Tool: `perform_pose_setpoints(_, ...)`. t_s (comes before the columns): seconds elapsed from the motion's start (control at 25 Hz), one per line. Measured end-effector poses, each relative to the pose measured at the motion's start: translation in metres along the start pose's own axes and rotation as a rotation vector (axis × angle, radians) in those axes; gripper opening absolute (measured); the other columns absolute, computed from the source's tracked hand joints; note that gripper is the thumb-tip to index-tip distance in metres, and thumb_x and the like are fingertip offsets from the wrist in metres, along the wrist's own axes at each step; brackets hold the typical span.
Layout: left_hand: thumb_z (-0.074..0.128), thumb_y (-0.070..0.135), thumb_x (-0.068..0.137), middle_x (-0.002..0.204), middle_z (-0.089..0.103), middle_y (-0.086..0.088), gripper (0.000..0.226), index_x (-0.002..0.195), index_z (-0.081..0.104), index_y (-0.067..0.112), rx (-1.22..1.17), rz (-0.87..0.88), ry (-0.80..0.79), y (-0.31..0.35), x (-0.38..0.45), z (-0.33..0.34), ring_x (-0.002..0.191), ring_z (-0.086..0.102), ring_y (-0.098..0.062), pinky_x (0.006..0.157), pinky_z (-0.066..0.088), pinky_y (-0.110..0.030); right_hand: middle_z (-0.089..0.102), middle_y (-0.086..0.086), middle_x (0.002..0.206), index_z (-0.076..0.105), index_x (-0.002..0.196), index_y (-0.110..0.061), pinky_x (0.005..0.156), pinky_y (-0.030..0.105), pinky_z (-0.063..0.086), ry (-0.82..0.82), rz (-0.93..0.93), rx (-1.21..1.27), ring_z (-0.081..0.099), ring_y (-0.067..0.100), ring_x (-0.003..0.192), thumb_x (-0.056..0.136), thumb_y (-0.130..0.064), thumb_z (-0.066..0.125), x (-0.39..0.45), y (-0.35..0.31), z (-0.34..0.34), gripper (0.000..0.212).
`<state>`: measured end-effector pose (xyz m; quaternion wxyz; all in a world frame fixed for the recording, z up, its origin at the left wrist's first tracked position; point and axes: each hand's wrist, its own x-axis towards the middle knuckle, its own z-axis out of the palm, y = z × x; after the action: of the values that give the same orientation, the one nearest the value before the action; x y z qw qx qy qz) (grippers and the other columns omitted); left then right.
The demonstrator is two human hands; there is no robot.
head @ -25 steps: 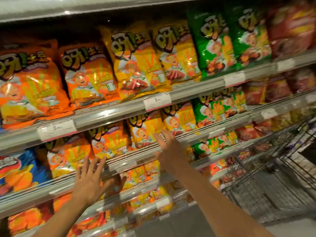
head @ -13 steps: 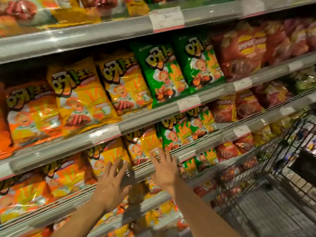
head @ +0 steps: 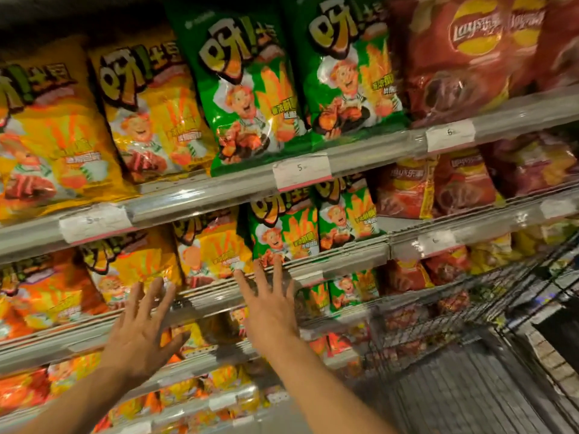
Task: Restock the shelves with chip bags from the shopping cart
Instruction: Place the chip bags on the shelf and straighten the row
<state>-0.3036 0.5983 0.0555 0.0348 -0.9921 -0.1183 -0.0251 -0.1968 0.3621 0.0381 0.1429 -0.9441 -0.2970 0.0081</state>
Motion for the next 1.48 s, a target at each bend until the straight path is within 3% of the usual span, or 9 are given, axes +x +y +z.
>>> perform_pose_setpoints(0.24, 0.014, 0.085, 0.087, 0.161, 0.031, -0.024, 0.110, 0.154, 0.035, 0.000, 0.062, -0.021, 0.180, 0.021, -0.003, 0.027, 0.150, 0.016, -0.050, 0.111, 0.031, -0.070, -0.032, 0.002, 0.161, -0.027, 0.151, -0.041, 0.109, 0.069, -0.021, 0.080, -0.019, 0.043, -0.051, 0.039, 0.135, 0.096, -0.022, 0.060, 0.001, 0.003, 0.015, 0.105)
perform_pose_setpoints(0.52, 0.028, 0.085, 0.084, 0.168, 0.020, -0.012, 0.103, 0.156, 0.029, 0.011, 0.030, -0.023, 0.472, 0.011, 0.015, 0.073, 0.153, 0.018, -0.045, 0.124, 0.016, -0.058, -0.025, 0.003, 0.166, -0.022, 0.153, -0.040, 0.099, 0.064, -0.037, 0.115, -0.081, 0.132, -0.061, 0.033, 0.125, 0.096, -0.014, 0.054, 0.010, 0.007, 0.024, 0.098)
perform_pose_setpoints(0.6, 0.027, 0.084, 0.085, 0.169, 0.016, -0.009, 0.099, 0.158, 0.028, 0.017, -0.035, -0.012, 0.528, 0.014, 0.015, 0.081, 0.155, 0.013, -0.040, 0.126, 0.014, -0.056, -0.024, 0.001, 0.166, -0.019, 0.154, -0.040, 0.101, 0.066, -0.035, 0.149, -0.076, 0.122, -0.061, 0.033, 0.125, 0.095, -0.013, 0.054, 0.009, 0.006, 0.027, 0.098)
perform_pose_setpoints(0.76, 0.027, 0.080, 0.088, 0.168, 0.016, -0.014, 0.101, 0.155, 0.033, 0.005, -0.054, 0.021, 0.543, 0.012, 0.013, 0.073, 0.155, 0.010, -0.042, 0.128, 0.005, -0.047, -0.023, 0.002, 0.166, -0.016, 0.156, -0.039, 0.110, 0.070, -0.020, 0.252, -0.059, 0.014, -0.051, 0.037, 0.136, 0.088, -0.009, 0.059, 0.004, 0.006, 0.026, 0.105)
perform_pose_setpoints(0.88, 0.037, 0.068, 0.091, 0.169, 0.014, -0.010, 0.089, 0.160, 0.024, 0.014, -0.093, 0.102, 0.578, 0.012, 0.000, 0.073, 0.155, 0.011, -0.040, 0.124, 0.017, -0.057, -0.019, 0.006, 0.167, -0.008, 0.159, -0.033, 0.116, 0.066, -0.012, 0.391, -0.065, 0.044, -0.035, 0.037, 0.146, 0.091, -0.016, 0.059, -0.005, 0.005, 0.043, 0.097)
perform_pose_setpoints(1.04, 0.039, 0.061, 0.094, 0.167, 0.022, -0.008, 0.079, 0.161, 0.024, 0.021, -0.193, 0.283, 0.408, 0.031, -0.046, 0.139, 0.155, 0.016, -0.037, 0.112, 0.035, -0.067, 0.010, 0.011, 0.168, 0.026, 0.159, -0.025, 0.123, 0.058, 0.012, 0.459, -0.028, 0.193, 0.001, 0.034, 0.156, 0.090, -0.025, 0.063, -0.051, 0.025, 0.114, 0.078)
perform_pose_setpoints(1.24, 0.015, 0.073, 0.096, 0.160, 0.036, -0.015, 0.085, 0.156, 0.036, 0.017, -0.124, 0.199, 0.084, 0.039, -0.082, 0.214, 0.149, 0.029, -0.041, 0.097, 0.048, -0.068, -0.006, 0.006, 0.169, -0.002, 0.161, -0.024, 0.127, 0.040, -0.001, 0.132, 0.189, 0.029, -0.009, 0.025, 0.156, 0.101, -0.048, 0.042, -0.094, 0.103, 0.173, 0.078)
perform_pose_setpoints(1.36, 0.009, 0.079, 0.091, 0.163, 0.032, -0.012, 0.092, 0.160, 0.028, 0.020, -0.092, 0.135, 0.027, 0.038, -0.082, 0.230, 0.150, 0.026, -0.040, 0.101, 0.047, -0.065, -0.006, 0.010, 0.169, -0.001, 0.160, -0.025, 0.127, 0.046, 0.007, 0.130, 0.175, 0.027, -0.007, 0.030, 0.156, 0.097, -0.049, 0.048, -0.085, 0.129, 0.173, 0.083)
perform_pose_setpoints(1.48, 0.011, 0.077, 0.093, 0.155, 0.042, -0.021, 0.093, 0.154, 0.041, 0.013, -0.096, 0.139, 0.031, 0.054, -0.064, 0.237, 0.143, 0.036, -0.049, 0.094, 0.049, -0.069, 0.000, 0.017, 0.167, 0.006, 0.161, -0.025, 0.124, 0.053, 0.014, 0.240, 0.102, -0.036, -0.004, 0.035, 0.155, 0.090, -0.046, 0.062, -0.057, 0.142, 0.162, 0.092)
